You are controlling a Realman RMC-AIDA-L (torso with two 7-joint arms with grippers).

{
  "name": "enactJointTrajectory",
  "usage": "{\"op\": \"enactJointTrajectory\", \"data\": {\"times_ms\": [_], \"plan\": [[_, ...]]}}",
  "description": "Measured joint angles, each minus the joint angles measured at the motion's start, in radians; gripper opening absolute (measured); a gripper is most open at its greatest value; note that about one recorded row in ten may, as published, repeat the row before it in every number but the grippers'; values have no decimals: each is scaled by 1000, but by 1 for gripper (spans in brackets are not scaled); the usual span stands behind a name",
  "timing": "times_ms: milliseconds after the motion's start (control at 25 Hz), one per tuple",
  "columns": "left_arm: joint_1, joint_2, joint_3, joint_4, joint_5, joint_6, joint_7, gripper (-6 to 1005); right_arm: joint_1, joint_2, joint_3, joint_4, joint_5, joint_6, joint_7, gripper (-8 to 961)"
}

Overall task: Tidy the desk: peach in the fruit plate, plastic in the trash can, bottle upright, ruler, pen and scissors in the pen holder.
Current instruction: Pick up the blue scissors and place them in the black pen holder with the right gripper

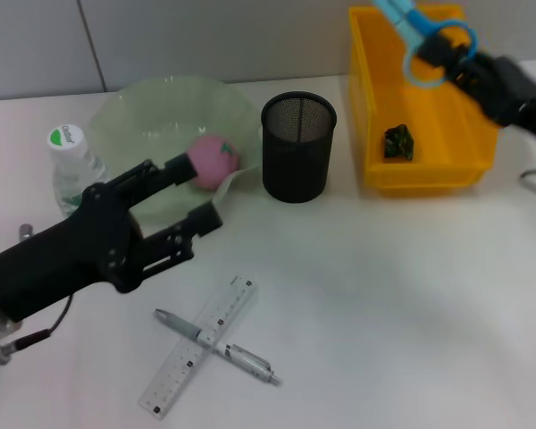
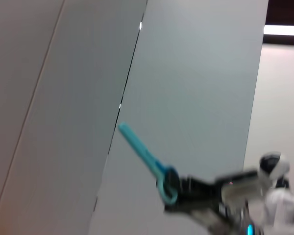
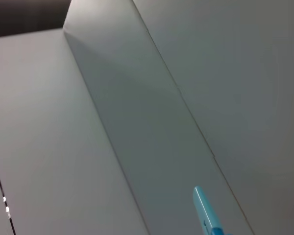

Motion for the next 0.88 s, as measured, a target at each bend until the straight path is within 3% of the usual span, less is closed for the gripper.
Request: {"op": "enactJointTrajectory", "data": {"times_ms": [40,80,120,160,240,320,360,400,520,560,640,680,720,760,880], "plan": [[11,3,12,19,0,-9,-4,726,8,-19,27,-2,-34,0,26,106],[21,6,22,34,0,-19,-6,725,27,-61,111,-10,-139,3,101,107],[31,9,32,46,0,-30,-8,725,27,-61,111,-10,-139,3,101,107],[42,15,42,53,0,-46,-7,725,38,-97,230,-43,-287,11,186,108],[47,18,44,53,0,-53,-5,725,39,-107,287,-72,-365,15,226,110],[55,20,43,54,11,-67,0,725,38,-122,431,-170,-565,26,324,111],[59,18,39,57,33,-81,1,725,35,-115,579,-323,-805,40,460,112],[59,18,39,57,33,-81,1,725,35,-115,579,-323,-805,40,460,113],[59,13,39,58,57,-101,2,725,57,-80,735,-543,-1146,40,654,115],[58,12,39,58,62,-108,2,725,96,-60,779,-649,-1341,32,773,116],[57,10,39,58,70,-117,3,725,121,-54,786,-688,-1423,21,821,117],[57,10,39,58,70,-117,3,725,181,-50,785,-732,-1550,-4,896,118],[57,10,39,58,70,-117,3,725,181,-50,785,-732,-1550,-4,896,119],[56,6,38,59,75,-126,3,725,239,-51,782,-745,-1644,-21,949,120],[53,1,38,59,77,-144,5,725,302,-52,783,-749,-1747,-27,990,122]]}}
